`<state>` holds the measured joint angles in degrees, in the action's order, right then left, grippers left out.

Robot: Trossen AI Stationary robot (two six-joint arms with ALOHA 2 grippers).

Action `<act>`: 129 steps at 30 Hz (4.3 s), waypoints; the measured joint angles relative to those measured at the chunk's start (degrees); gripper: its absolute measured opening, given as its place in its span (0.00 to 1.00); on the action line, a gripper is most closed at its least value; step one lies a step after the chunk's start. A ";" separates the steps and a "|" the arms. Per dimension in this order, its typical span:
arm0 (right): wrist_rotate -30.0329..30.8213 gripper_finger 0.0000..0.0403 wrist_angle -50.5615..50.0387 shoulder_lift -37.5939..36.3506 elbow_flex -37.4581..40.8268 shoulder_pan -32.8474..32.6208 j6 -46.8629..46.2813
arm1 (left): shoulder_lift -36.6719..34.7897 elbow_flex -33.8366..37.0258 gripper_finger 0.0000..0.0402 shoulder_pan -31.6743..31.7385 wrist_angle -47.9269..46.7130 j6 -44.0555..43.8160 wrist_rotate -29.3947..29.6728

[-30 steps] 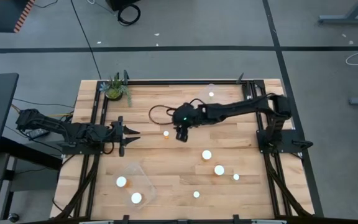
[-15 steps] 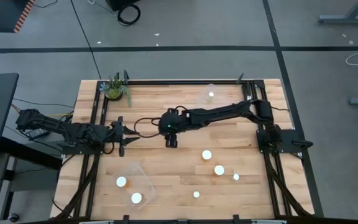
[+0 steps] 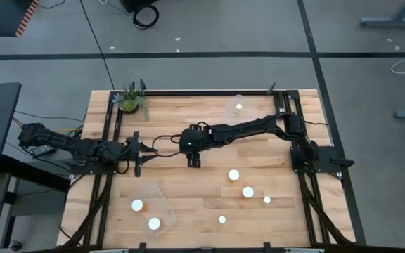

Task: Pick and place medicine bottles into bin by pill shape (circle, oval)
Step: Put the small orange pill bottle into the top transparent bin

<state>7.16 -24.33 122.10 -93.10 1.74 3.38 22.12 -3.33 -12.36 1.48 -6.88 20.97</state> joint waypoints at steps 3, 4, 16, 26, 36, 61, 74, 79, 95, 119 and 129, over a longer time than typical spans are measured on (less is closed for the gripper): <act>0.00 0.52 -0.87 0.00 0.00 0.09 -0.03 | 0.00 0.00 0.26 0.00 0.00 -0.02 0.00; 0.00 0.52 -1.36 0.00 0.00 0.17 -0.03 | 0.01 0.00 0.26 0.00 0.00 -0.02 0.00; 0.05 0.52 -13.88 -0.04 0.00 0.00 13.79 | 0.01 0.00 0.26 0.00 0.00 -0.04 0.00; 4.99 0.52 -13.57 -0.07 0.00 -1.18 23.59 | 0.01 0.00 0.26 0.00 0.02 -0.02 0.00; 11.17 0.52 -14.42 -0.17 -2.87 -4.92 22.77 | 0.01 0.00 0.26 0.02 1.37 0.05 0.00; -8.12 0.52 -8.25 -0.09 -0.89 1.80 27.69 | 0.01 0.00 0.26 0.00 1.27 -0.41 0.00; -15.19 0.52 -7.05 -0.11 3.41 6.14 26.38 | 0.00 0.00 0.26 0.01 1.20 -0.02 0.00; -15.14 0.52 -7.18 -0.11 5.48 6.01 25.19 | 0.01 0.00 0.26 0.00 1.20 -0.02 0.00; -7.66 0.52 -8.15 -0.11 6.29 4.76 10.99 | 0.01 0.00 0.26 0.00 1.20 -0.03 0.00; -2.27 0.32 -9.39 -2.01 6.14 3.43 1.10 | 0.01 0.00 0.26 0.00 1.26 -1.41 -0.02; 0.38 0.33 0.90 -12.30 5.99 0.67 1.46 | 0.03 0.04 0.26 0.00 7.57 -1.46 -0.07</act>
<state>7.53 -23.42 109.81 -87.11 2.40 4.84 22.15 -3.29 -12.36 9.05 -8.34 20.91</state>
